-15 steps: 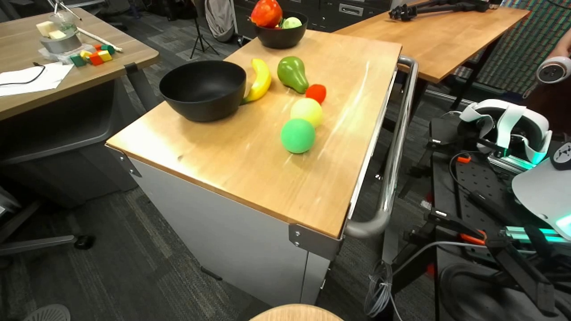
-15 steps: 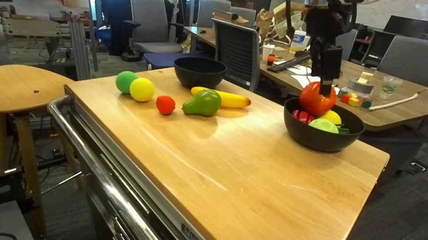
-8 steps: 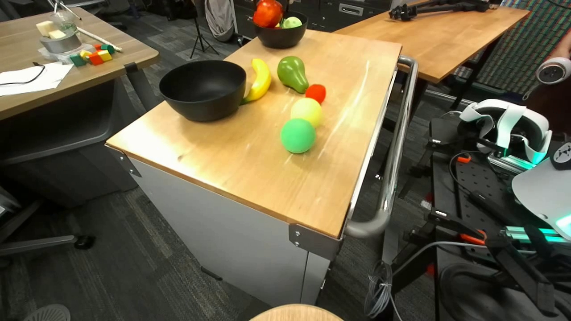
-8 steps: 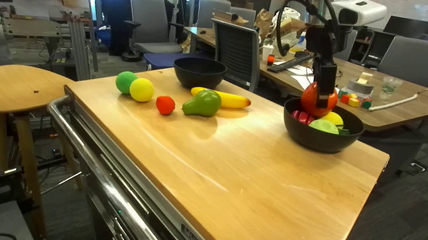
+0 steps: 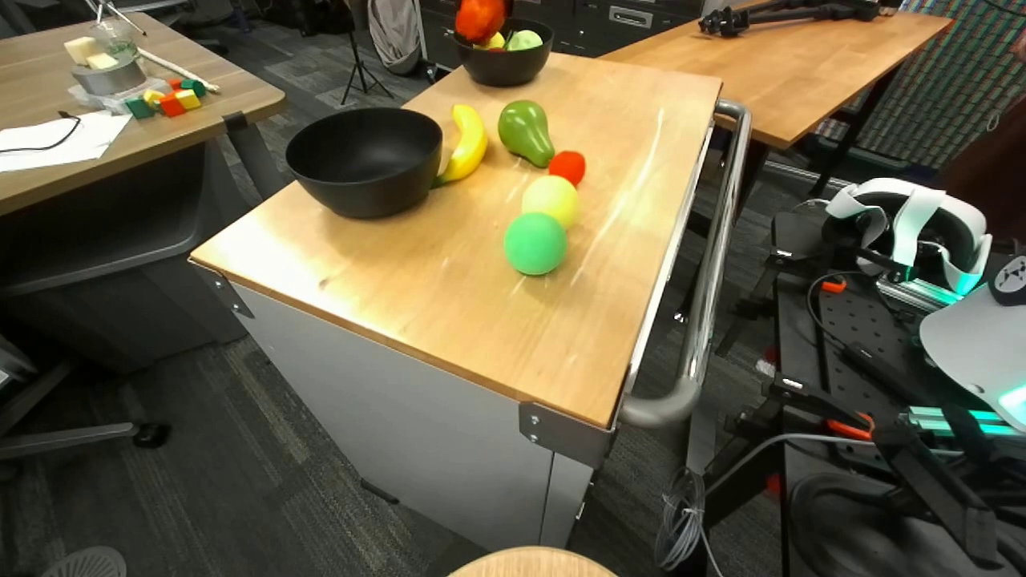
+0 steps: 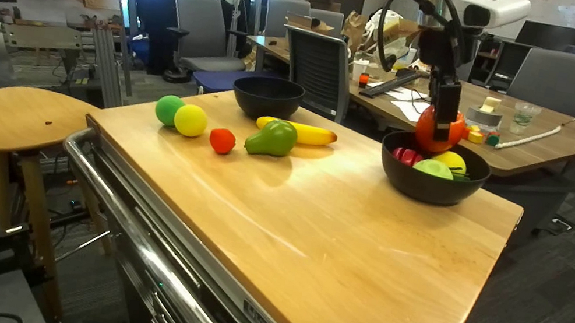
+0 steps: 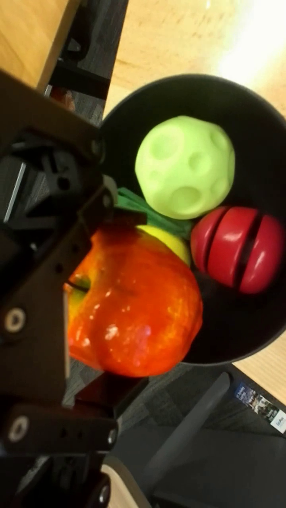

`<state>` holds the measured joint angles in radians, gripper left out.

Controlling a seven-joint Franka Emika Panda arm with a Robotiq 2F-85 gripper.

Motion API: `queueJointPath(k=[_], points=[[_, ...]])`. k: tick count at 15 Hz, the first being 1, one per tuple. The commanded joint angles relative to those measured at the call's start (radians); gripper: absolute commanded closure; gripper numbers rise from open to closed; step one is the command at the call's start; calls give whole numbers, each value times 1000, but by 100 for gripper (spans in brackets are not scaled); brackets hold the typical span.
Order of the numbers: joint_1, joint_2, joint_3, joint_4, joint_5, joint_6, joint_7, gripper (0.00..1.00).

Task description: Pick the fruits in the bowls and put them on the table

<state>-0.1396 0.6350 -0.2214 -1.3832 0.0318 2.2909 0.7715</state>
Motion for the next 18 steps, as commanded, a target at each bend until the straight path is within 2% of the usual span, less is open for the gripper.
queueJointPath(k=[1,5,8,10,14,18], points=[[-10,-147,29,-104,31,48,-106,39],[-18,-340,84,-276,112,110,-309,39],[-23,-452,109,-408,201,75,-472,39],[-16,-507,105,-504,213,70,-543,39],[-12,-535,90,-639,218,92,-585,39],[-20,-495,85,-688,303,69,-560,39]])
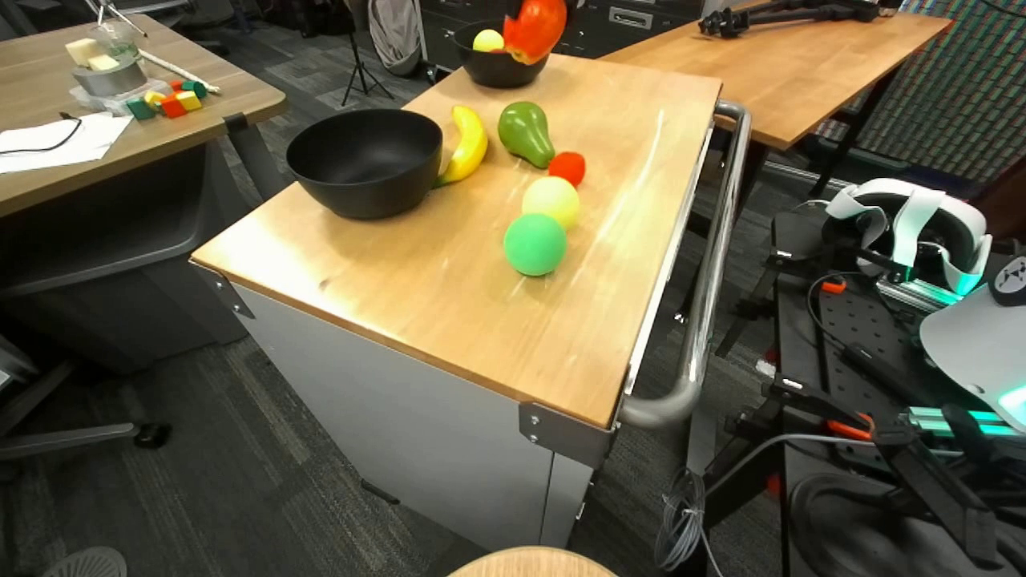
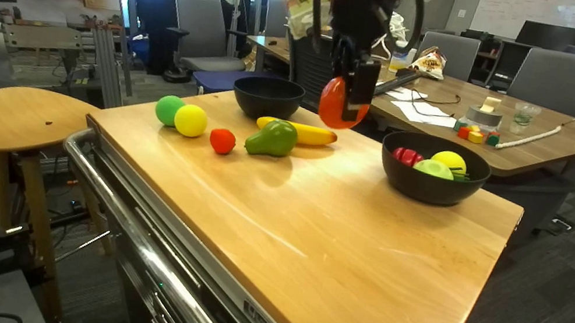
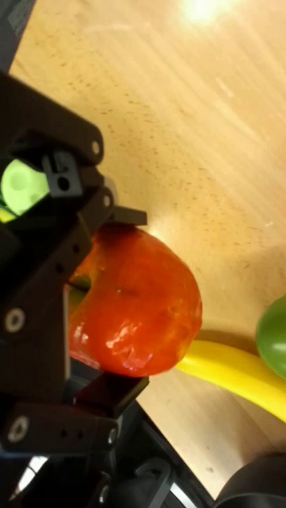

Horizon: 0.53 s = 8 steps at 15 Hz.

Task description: Pick the fruits in the bowls and put them on the table

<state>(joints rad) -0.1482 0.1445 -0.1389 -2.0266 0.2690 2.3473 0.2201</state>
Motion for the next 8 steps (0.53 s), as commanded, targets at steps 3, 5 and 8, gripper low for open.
queueJointPath(k=[3,5,8], points=[[-14,1,-3,-75,86,8,7,39],[-18,2,-9,-80,92,1,24,39],[-19,1,-19,-65,78,-5,50,4]])
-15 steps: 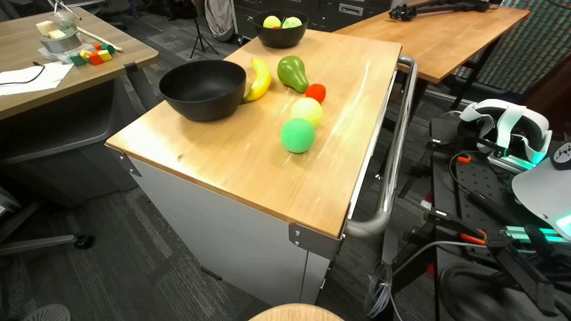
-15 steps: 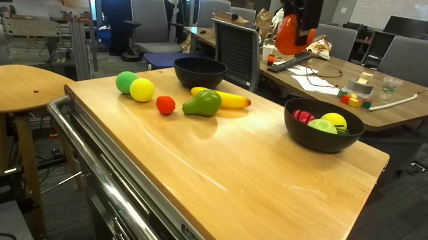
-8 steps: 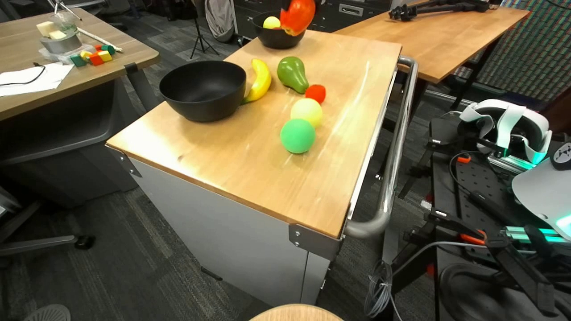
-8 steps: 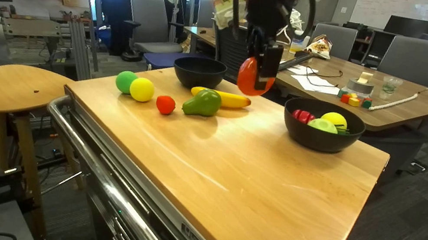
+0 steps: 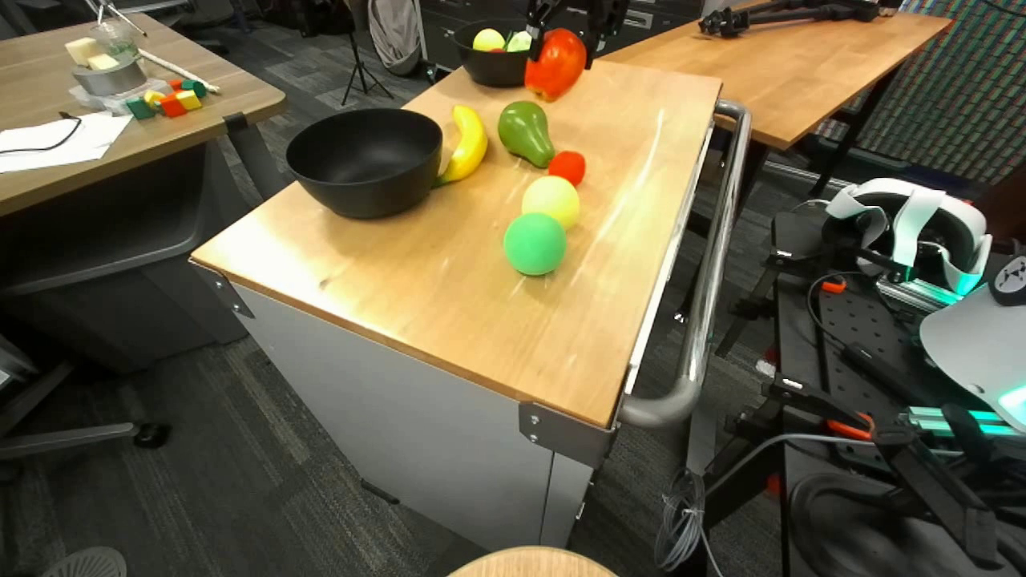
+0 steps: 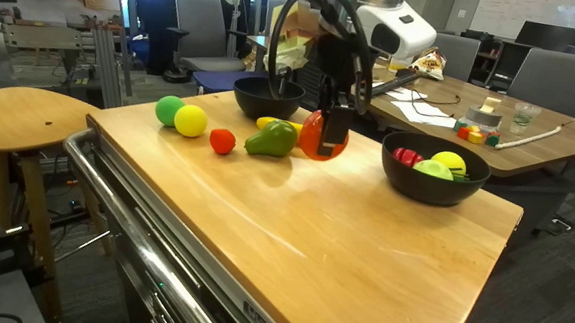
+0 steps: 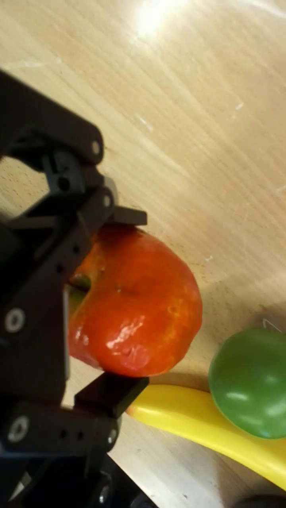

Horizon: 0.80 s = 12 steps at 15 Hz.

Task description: Pick the fruits in the bowls and put them on the table

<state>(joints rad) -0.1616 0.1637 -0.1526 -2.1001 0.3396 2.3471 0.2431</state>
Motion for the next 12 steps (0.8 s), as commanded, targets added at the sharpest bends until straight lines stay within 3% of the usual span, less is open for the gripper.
queueJointPath(k=[1,6,10,12], points=[[-6,-23,-8,17,5,-10,33,3],[-11,-50,-21,179,-5,-138,86,0],[-42,23,-42,454,43,-303,170,0],[-61,80,-55,570,83,-377,280,0]])
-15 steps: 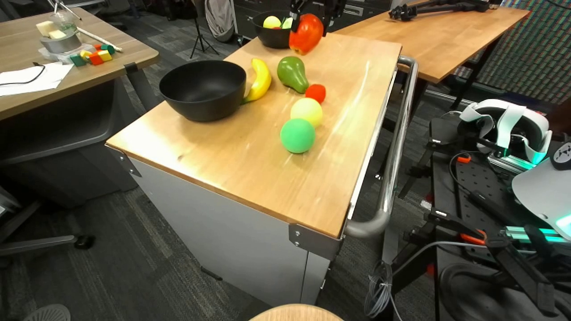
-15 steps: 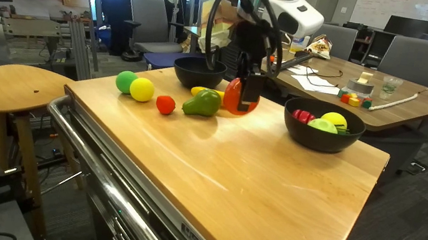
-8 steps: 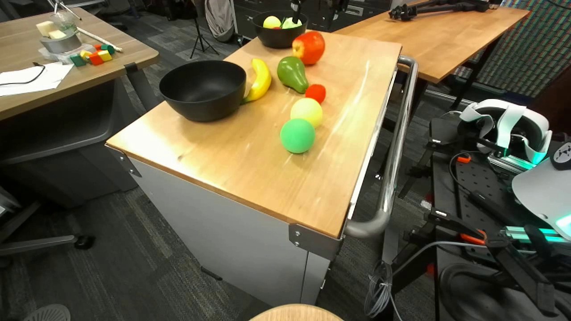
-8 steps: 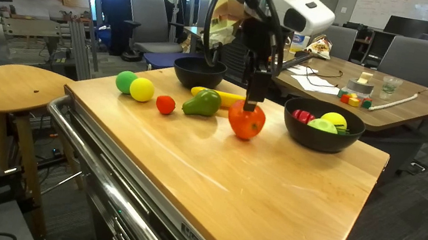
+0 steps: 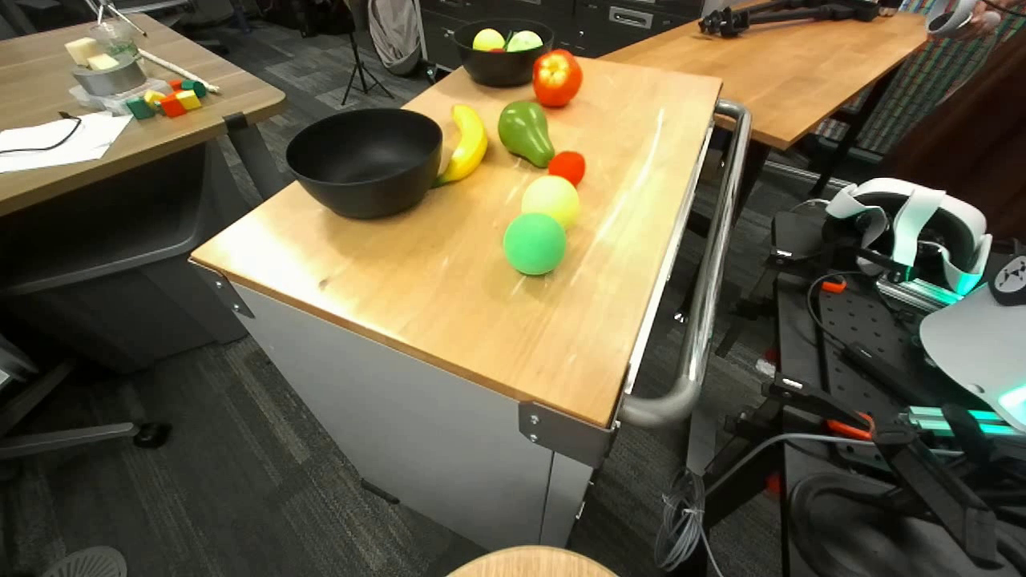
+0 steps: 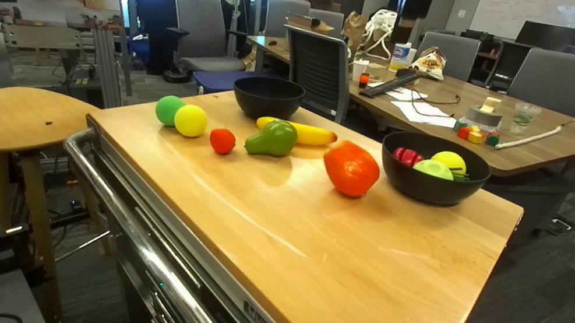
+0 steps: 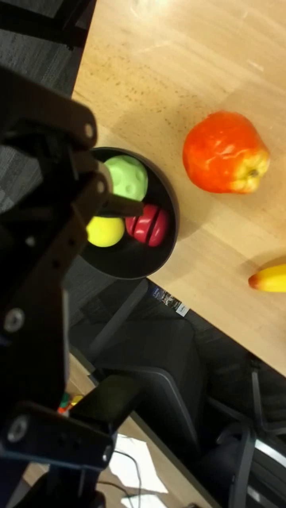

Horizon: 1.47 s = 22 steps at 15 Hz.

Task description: Pick the fruits in the bowls and put them on the table

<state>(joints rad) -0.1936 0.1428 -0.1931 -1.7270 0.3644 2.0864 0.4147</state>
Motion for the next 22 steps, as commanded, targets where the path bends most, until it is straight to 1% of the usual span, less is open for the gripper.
queueJointPath(k=[1,2,4,6,7,8,9,10,11,13,14,22], points=[[-39,136,-21,251,72,-137,157,2],[-49,170,-25,303,83,-158,204,26],[-69,241,-31,396,106,-176,300,28],[-90,317,-30,481,118,-174,402,43],[-97,349,-29,517,113,-180,459,52],[-105,382,-25,554,104,-203,504,59],[-106,404,-22,575,84,-209,524,18],[-105,426,-19,594,66,-216,540,23],[-103,448,-17,613,52,-220,555,22],[-98,492,-15,652,20,-235,589,9],[-96,512,-13,669,4,-237,600,1],[-87,664,-21,809,-123,-301,700,1]])
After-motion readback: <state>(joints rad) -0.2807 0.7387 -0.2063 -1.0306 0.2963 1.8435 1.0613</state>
